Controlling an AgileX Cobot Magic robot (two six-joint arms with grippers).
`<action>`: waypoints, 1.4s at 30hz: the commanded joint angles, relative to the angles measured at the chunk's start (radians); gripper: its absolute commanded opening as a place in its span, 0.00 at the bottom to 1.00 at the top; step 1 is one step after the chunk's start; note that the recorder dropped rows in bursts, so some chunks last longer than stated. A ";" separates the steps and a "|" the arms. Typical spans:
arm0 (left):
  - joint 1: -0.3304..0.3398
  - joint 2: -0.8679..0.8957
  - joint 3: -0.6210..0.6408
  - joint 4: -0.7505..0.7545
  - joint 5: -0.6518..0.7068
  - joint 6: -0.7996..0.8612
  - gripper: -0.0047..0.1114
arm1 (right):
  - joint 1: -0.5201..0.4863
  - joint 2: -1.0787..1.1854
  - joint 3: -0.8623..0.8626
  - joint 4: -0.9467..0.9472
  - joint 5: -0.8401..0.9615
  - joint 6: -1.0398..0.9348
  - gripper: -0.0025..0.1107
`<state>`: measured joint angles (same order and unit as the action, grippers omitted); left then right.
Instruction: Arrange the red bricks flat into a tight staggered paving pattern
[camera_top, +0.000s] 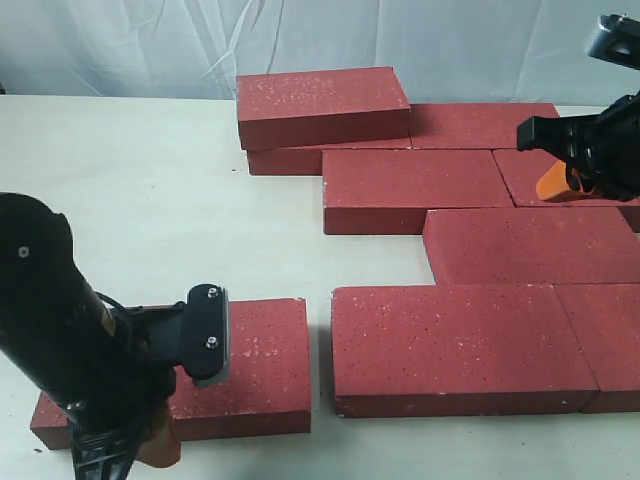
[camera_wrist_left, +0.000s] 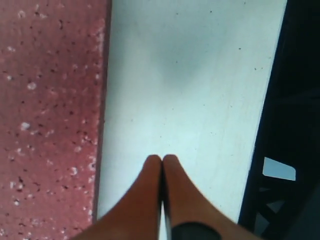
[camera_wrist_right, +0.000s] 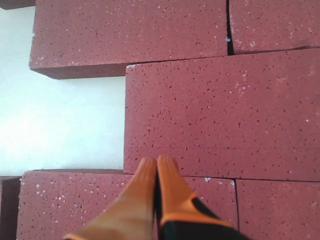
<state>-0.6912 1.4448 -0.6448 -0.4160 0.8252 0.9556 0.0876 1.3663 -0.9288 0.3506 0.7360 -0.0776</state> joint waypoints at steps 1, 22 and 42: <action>-0.010 0.036 0.002 0.007 -0.025 0.015 0.04 | -0.007 -0.006 0.003 0.001 -0.012 -0.004 0.02; -0.010 0.108 0.002 0.170 -0.324 0.016 0.04 | -0.007 -0.006 0.003 0.001 -0.014 -0.004 0.02; 0.054 0.109 0.002 0.342 -0.571 0.014 0.04 | -0.007 -0.006 0.003 0.001 -0.012 -0.008 0.02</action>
<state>-0.6556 1.5528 -0.6448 -0.0783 0.2693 0.9731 0.0876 1.3663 -0.9288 0.3506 0.7337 -0.0776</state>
